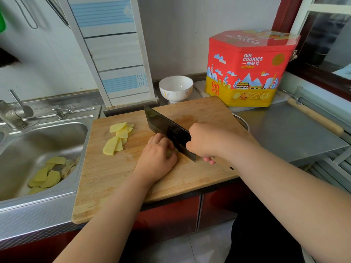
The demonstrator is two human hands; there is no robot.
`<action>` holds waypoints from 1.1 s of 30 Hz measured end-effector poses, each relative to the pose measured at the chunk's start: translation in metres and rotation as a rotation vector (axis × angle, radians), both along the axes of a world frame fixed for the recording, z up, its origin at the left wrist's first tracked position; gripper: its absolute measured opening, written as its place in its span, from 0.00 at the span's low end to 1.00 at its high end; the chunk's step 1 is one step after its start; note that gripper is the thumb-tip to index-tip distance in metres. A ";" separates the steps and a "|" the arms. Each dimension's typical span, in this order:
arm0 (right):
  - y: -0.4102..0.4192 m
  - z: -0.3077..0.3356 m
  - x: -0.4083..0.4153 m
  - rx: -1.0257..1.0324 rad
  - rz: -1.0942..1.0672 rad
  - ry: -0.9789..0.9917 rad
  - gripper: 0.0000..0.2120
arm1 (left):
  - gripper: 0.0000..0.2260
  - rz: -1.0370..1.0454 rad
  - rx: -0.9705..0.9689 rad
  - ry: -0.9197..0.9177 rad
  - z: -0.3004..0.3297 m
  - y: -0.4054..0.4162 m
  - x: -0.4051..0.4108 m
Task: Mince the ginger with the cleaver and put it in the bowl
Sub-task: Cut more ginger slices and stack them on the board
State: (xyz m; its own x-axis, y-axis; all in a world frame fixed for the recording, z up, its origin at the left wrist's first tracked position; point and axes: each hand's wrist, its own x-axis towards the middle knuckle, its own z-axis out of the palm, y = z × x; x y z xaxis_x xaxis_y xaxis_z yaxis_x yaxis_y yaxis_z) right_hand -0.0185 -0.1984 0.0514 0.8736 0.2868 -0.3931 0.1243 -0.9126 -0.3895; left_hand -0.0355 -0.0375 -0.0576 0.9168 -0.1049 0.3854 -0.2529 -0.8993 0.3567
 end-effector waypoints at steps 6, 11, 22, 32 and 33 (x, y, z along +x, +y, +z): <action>-0.014 -0.011 0.003 0.144 -0.045 -0.046 0.22 | 0.13 0.005 0.005 -0.003 0.001 -0.001 -0.005; -0.024 -0.009 -0.001 0.212 -0.071 -0.043 0.23 | 0.12 0.035 -0.030 -0.047 0.000 0.002 -0.009; -0.013 0.011 -0.010 0.031 0.058 -0.110 0.11 | 0.04 -0.019 -0.033 -0.010 0.005 0.002 -0.007; 0.005 0.002 -0.002 -0.033 0.011 -0.001 0.20 | 0.05 -0.005 -0.014 -0.020 0.002 0.003 -0.004; 0.005 -0.003 -0.003 -0.018 -0.001 -0.017 0.20 | 0.05 -0.003 -0.012 -0.023 0.002 0.003 -0.005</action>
State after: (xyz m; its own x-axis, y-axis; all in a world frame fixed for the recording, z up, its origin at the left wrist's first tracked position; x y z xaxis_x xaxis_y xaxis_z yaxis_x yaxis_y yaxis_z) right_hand -0.0213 -0.1933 0.0488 0.8804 0.2791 -0.3834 0.1300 -0.9195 -0.3708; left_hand -0.0401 -0.0347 -0.0559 0.9071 -0.1029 0.4080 -0.2641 -0.8941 0.3616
